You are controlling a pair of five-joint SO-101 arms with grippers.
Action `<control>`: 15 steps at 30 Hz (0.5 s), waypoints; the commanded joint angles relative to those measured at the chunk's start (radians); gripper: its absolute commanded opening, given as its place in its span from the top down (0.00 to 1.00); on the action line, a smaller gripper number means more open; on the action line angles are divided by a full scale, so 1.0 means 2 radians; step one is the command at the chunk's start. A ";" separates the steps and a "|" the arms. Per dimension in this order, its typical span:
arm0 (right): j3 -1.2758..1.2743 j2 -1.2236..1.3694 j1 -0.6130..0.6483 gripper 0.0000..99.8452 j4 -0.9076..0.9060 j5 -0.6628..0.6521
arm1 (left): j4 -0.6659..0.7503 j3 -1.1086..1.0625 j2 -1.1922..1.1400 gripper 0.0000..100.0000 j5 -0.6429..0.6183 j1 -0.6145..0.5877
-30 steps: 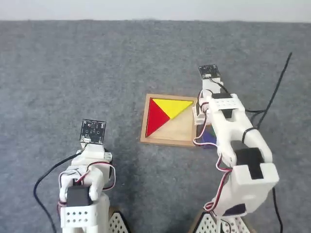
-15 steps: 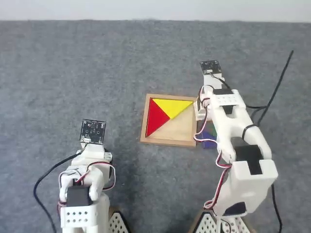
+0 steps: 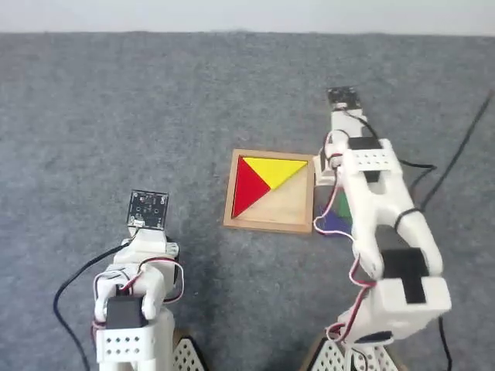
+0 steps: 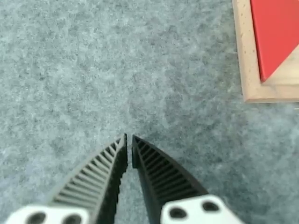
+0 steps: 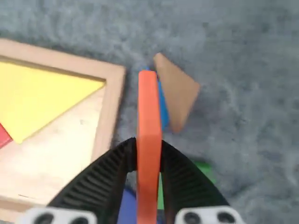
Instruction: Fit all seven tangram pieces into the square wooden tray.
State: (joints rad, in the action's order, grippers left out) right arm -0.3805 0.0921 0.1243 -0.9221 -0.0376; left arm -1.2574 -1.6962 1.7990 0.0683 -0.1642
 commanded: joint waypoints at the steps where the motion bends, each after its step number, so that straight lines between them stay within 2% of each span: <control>1: -0.003 -0.053 -0.012 0.95 -0.006 0.000 | -0.002 0.006 0.008 0.98 0.000 0.001; 7: -0.013 -0.067 -0.010 0.95 -0.006 -0.002 | -0.002 0.006 0.008 0.98 0.000 0.001; 10: -0.010 -0.067 -0.006 0.99 -0.007 -0.012 | -0.002 0.006 0.008 0.98 0.000 0.001; 15: -0.009 -0.063 0.054 0.99 -0.014 -0.014 | -0.002 0.006 0.008 0.98 0.000 0.001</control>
State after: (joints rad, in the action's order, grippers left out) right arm -0.4158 0.0261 0.1596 -0.9283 -0.0514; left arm -1.2574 -1.6962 1.7990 0.0683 -0.1642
